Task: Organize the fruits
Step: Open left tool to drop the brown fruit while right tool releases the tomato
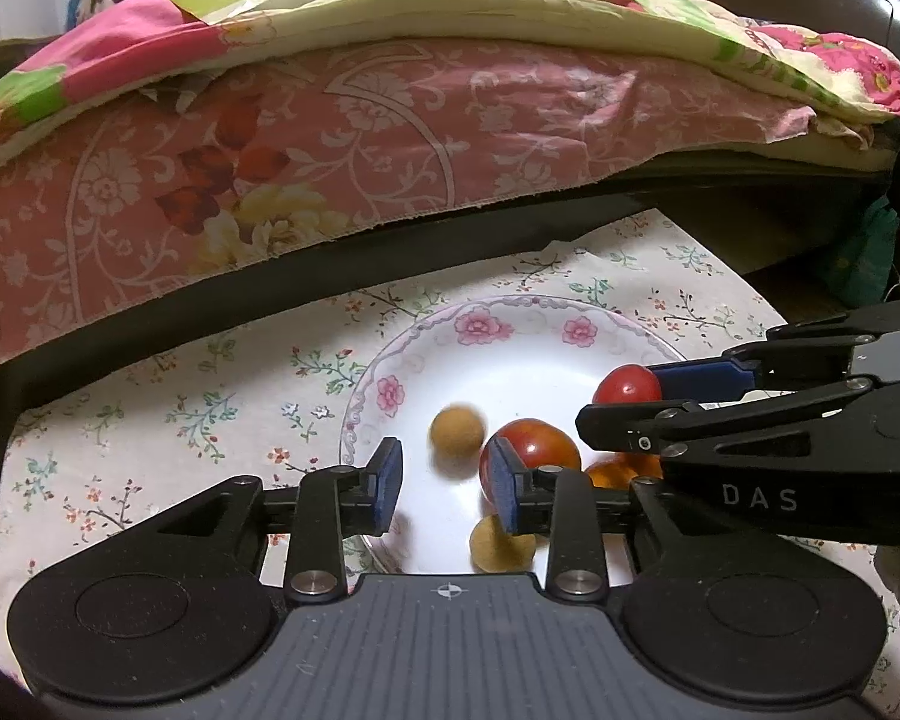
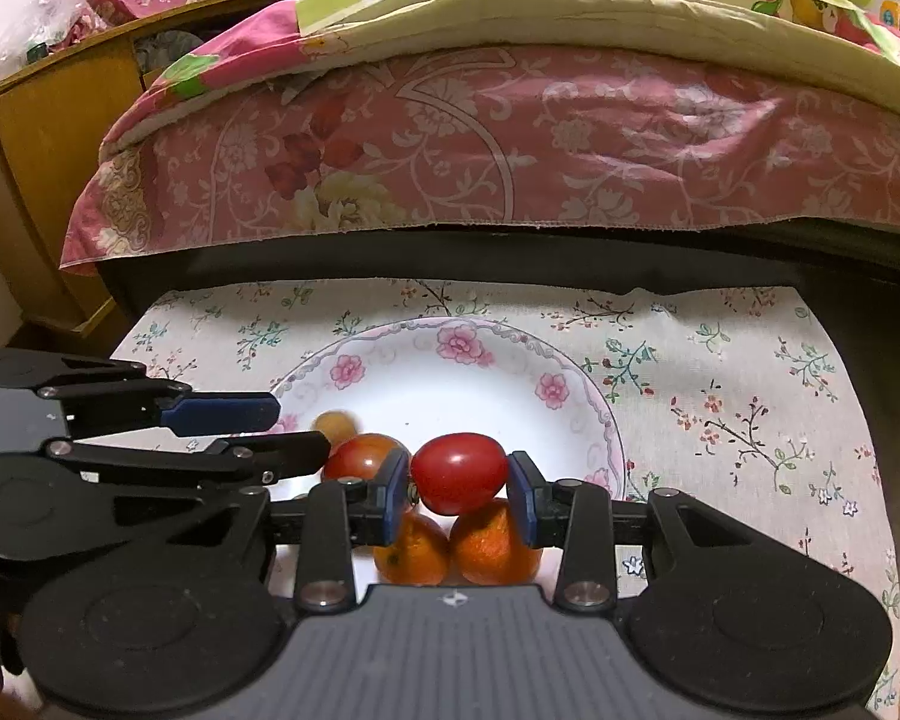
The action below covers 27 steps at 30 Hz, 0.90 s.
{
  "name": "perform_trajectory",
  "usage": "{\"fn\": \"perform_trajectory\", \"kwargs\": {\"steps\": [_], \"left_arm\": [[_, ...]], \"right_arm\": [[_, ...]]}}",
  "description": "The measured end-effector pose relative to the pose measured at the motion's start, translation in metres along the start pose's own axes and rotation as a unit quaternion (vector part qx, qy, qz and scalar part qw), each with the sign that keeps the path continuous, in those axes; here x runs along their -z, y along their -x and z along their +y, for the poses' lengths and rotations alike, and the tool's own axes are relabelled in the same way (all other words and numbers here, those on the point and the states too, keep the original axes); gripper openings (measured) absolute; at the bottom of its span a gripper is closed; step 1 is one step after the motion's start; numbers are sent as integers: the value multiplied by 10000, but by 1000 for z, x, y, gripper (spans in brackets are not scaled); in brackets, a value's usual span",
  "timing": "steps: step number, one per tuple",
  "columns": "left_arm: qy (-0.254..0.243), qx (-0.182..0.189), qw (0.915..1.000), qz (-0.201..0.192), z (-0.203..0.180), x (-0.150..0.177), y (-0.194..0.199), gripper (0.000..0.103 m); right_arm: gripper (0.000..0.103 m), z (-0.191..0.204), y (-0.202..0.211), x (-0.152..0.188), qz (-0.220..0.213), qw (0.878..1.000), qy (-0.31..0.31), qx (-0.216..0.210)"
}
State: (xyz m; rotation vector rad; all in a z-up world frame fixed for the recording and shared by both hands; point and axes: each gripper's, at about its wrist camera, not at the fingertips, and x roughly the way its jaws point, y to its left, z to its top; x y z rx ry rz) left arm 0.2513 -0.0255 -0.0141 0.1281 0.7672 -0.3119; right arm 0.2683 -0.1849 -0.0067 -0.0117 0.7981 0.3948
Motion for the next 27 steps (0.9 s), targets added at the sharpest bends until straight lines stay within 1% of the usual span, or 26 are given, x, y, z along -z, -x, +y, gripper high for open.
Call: {"fn": "perform_trajectory", "kwargs": {"steps": [8,13,15,17,23,27], "left_arm": [[-18,-3,10000,-14,-1,1,5,46],[-77,-2,10000,-61,-3,0,12,49],[-100,-6,9999,-83,-3,0,16,52],[-121,-1,9999,-88,-4,0,19,52],[-154,26,9998,-94,-4,7,35,53],[-231,44,9997,-65,-7,15,50,56]], "right_arm": [[36,-1,-1,-1,-13,10000,-43,25],[37,-1,4,-4,-108,9999,-63,45],[37,-1,6,-5,-132,9999,-70,38],[37,-1,8,-6,-162,9998,-89,44],[37,3,19,-5,-184,9998,-100,43],[37,10,31,0,-183,9998,-68,31]]}}
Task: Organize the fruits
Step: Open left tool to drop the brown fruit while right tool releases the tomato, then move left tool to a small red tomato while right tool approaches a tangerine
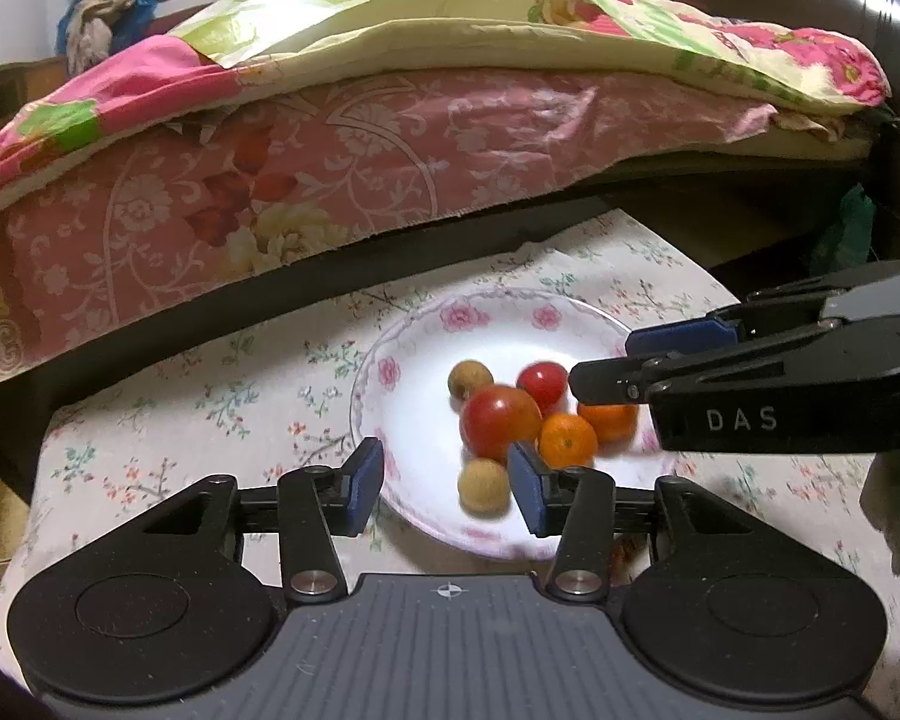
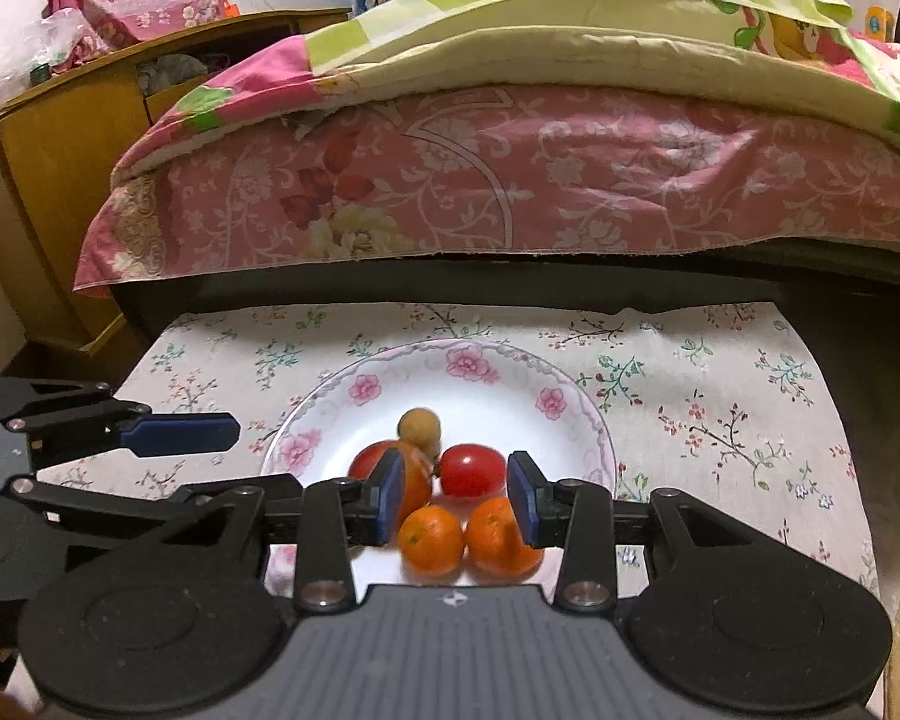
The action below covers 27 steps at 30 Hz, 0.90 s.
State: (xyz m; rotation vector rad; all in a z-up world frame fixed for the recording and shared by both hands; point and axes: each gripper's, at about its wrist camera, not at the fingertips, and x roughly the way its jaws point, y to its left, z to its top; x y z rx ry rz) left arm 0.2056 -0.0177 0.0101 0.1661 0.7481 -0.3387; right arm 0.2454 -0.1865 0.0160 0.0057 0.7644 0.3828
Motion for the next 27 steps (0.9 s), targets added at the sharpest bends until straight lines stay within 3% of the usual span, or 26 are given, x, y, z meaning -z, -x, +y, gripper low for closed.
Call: {"fn": "perform_trajectory", "kwargs": {"steps": [13,21,27], "left_arm": [[49,47,9998,177,-8,26,35,62],[9,-2,9987,506,-9,48,50,80],[124,-22,9969,777,-2,63,48,82]], "right_arm": [[38,13,41,41,291,9992,-260,50],[38,31,56,64,488,9984,-258,-72],[42,39,52,78,741,9969,-238,-122]]}}
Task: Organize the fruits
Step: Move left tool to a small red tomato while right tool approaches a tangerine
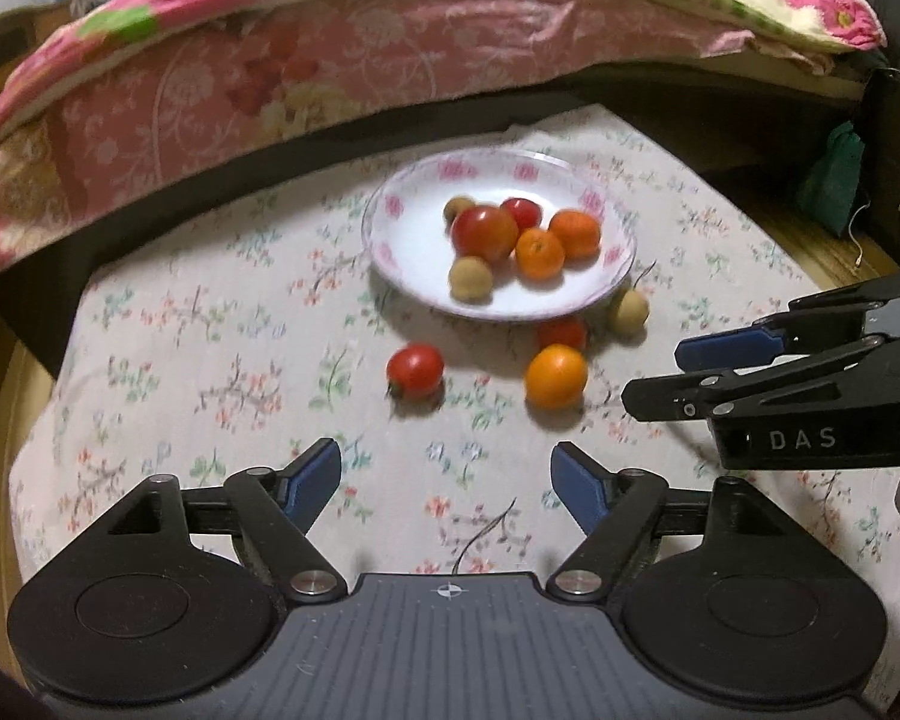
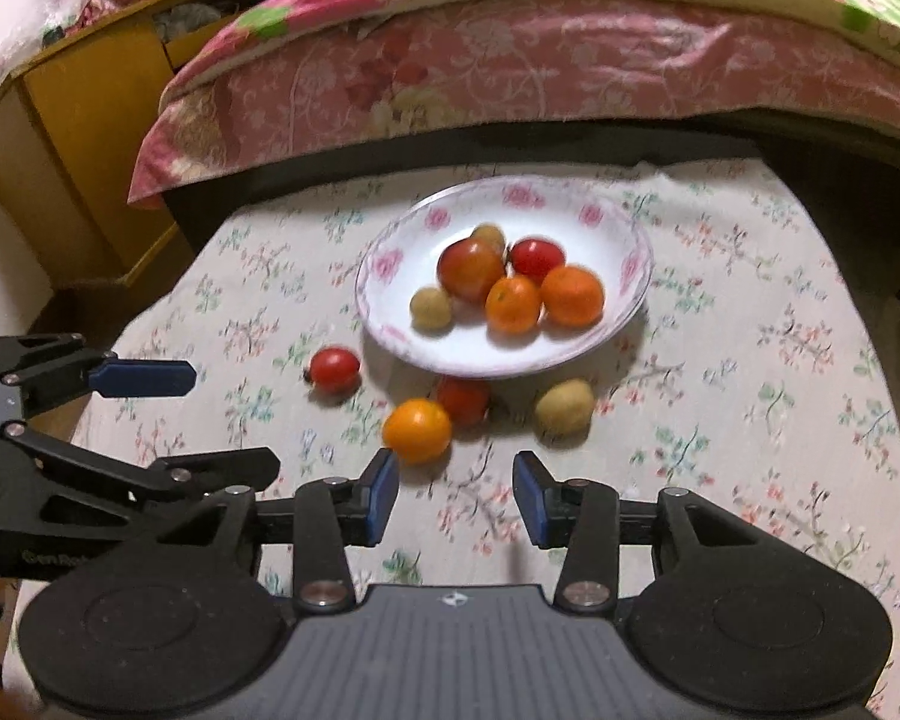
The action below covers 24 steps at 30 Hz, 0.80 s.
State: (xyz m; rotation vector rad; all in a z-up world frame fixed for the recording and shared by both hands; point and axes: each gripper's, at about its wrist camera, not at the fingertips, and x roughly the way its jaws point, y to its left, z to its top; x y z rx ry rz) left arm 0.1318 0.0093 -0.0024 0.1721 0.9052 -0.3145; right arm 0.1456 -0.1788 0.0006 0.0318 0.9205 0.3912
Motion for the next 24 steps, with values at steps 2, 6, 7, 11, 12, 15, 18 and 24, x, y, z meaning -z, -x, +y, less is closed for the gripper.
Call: {"fn": "perform_trajectory", "kwargs": {"steps": [2,6,7,11,12,15,18,24], "left_arm": [[38,0,10000,59,3,4,-3,82],[95,31,9999,118,9,6,-7,83],[99,31,9999,120,10,6,-8,83],[53,-16,9999,145,11,6,-12,85],[57,-10,9998,165,12,7,-13,86],[84,0,9998,205,14,6,-15,87],[87,21,9997,238,13,8,-18,87],[49,22,9996,274,13,9,-22,87]], "right_arm": [[42,2,-4,1,50,10000,32,-22],[42,5,-13,0,89,9999,44,-113],[42,6,-16,0,110,9998,45,-126],[42,8,-26,-3,139,9998,34,-158],[42,8,-28,-4,130,9998,24,-167],[43,9,-34,-6,122,9997,8,-196],[43,11,-40,-8,132,9997,8,-223],[43,14,-55,-8,239,9994,13,-266]]}}
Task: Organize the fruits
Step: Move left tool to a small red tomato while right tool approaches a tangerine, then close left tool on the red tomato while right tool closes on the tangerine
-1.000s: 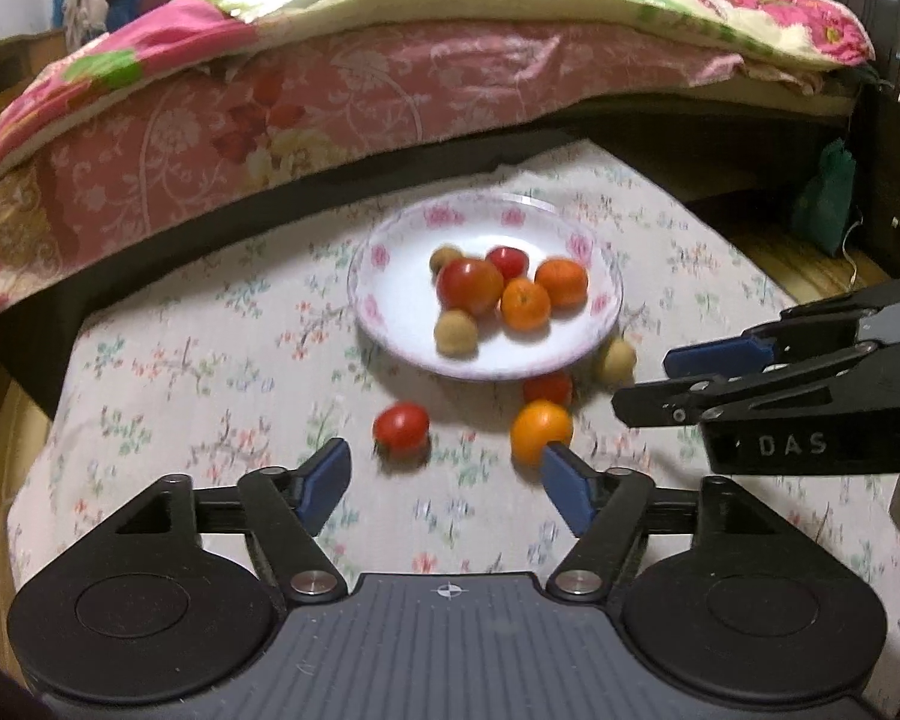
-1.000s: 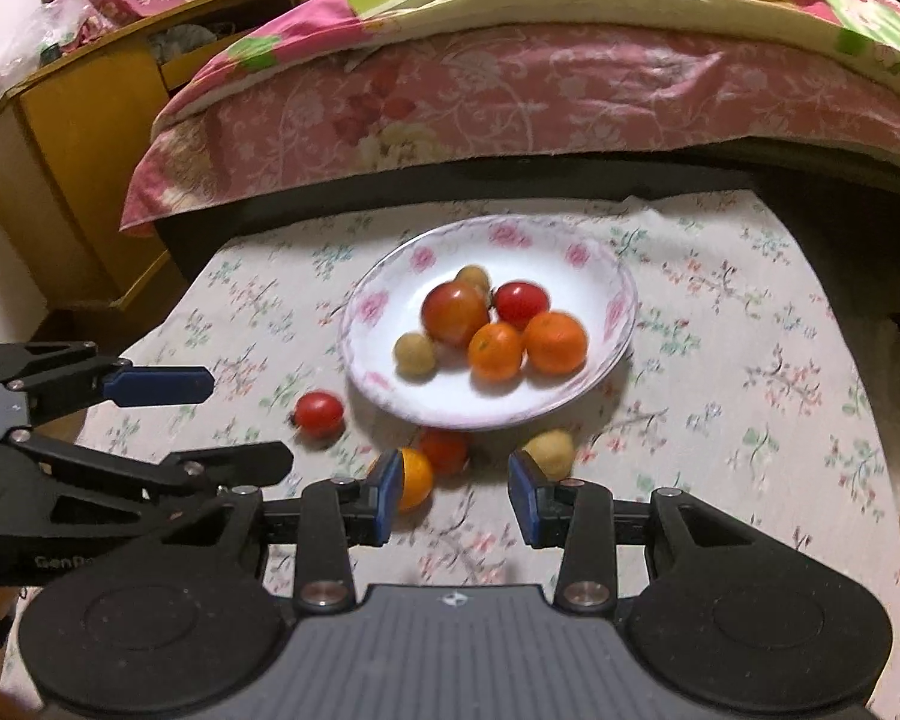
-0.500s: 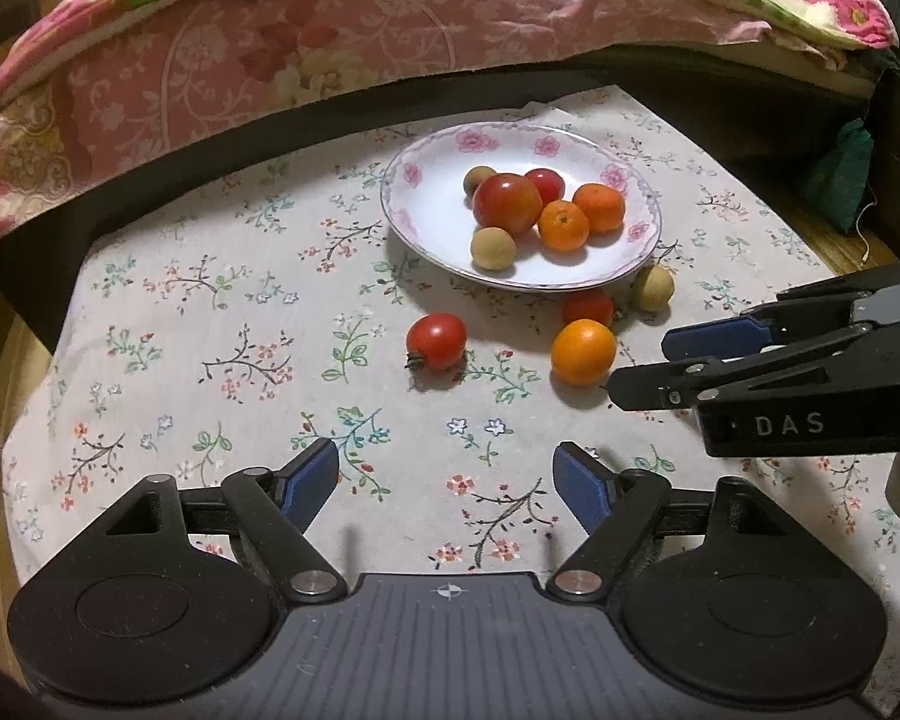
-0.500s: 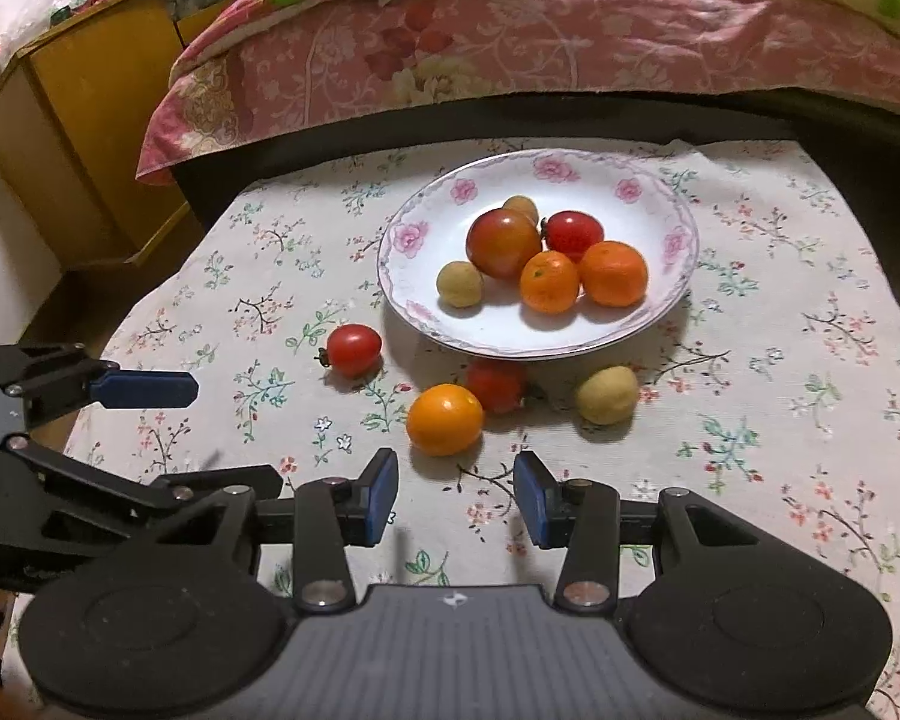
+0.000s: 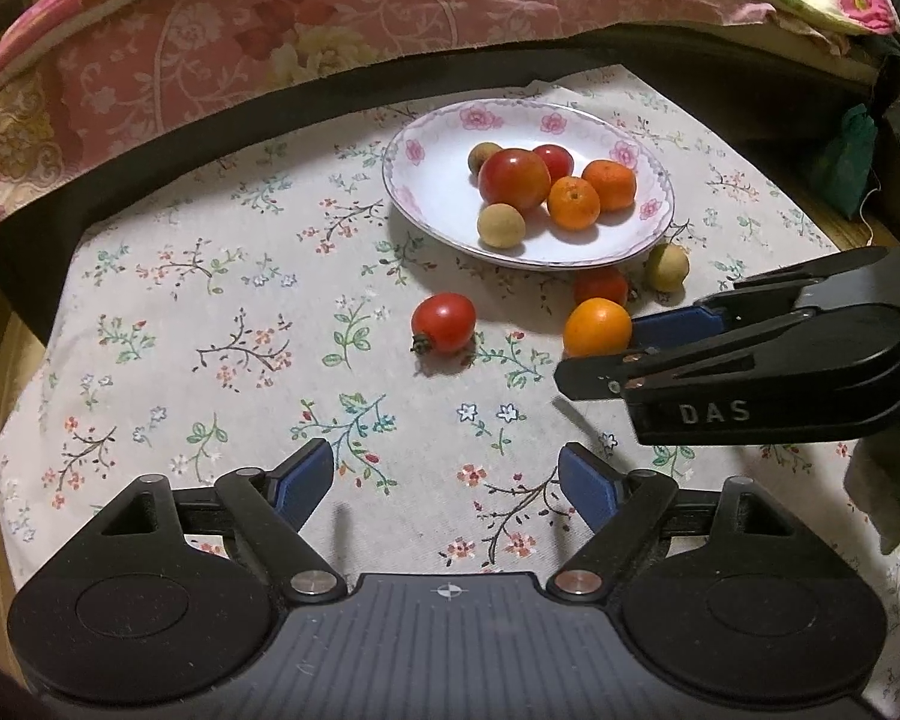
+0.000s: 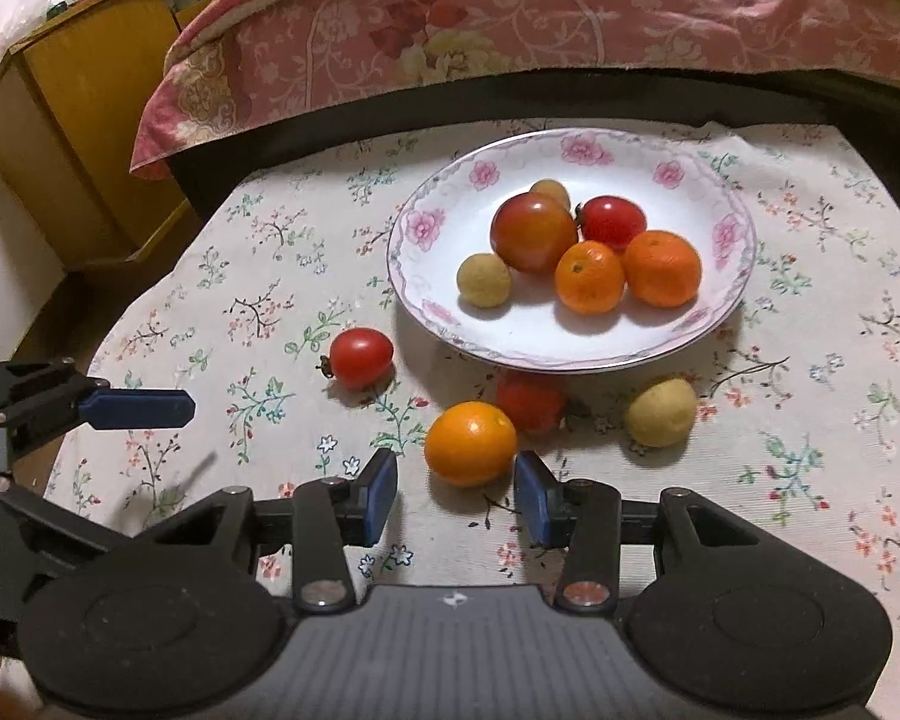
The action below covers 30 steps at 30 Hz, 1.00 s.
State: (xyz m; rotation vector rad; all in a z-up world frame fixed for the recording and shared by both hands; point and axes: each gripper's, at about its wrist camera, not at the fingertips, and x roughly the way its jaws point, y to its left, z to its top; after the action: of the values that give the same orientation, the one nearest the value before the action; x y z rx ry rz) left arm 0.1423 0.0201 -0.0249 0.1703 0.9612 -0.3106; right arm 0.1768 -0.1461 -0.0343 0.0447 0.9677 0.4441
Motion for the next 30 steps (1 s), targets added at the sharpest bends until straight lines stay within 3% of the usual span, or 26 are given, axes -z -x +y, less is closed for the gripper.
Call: {"fn": "perform_trajectory", "kwargs": {"steps": [6,11,19,25,27,30], "left_arm": [[18,-19,10000,9,2,-1,-4,87],[-101,-19,9999,-117,-1,-5,-5,87],[-363,58,9982,-479,-7,-22,-16,83],[-488,-57,9975,-512,-10,-38,-38,68],[-532,-66,9975,-466,-12,-40,-45,54],[-530,-152,9975,-444,-13,-41,-51,46]], "right_arm": [[43,-1,-6,-3,-124,9999,-43,-27],[34,1,-4,-1,-75,9998,146,82],[34,-18,24,7,2,10000,-61,-35],[34,-27,37,11,43,9997,-216,-108],[34,-28,37,11,54,9996,-231,-143],[34,-28,36,11,87,9995,-236,-171]]}}
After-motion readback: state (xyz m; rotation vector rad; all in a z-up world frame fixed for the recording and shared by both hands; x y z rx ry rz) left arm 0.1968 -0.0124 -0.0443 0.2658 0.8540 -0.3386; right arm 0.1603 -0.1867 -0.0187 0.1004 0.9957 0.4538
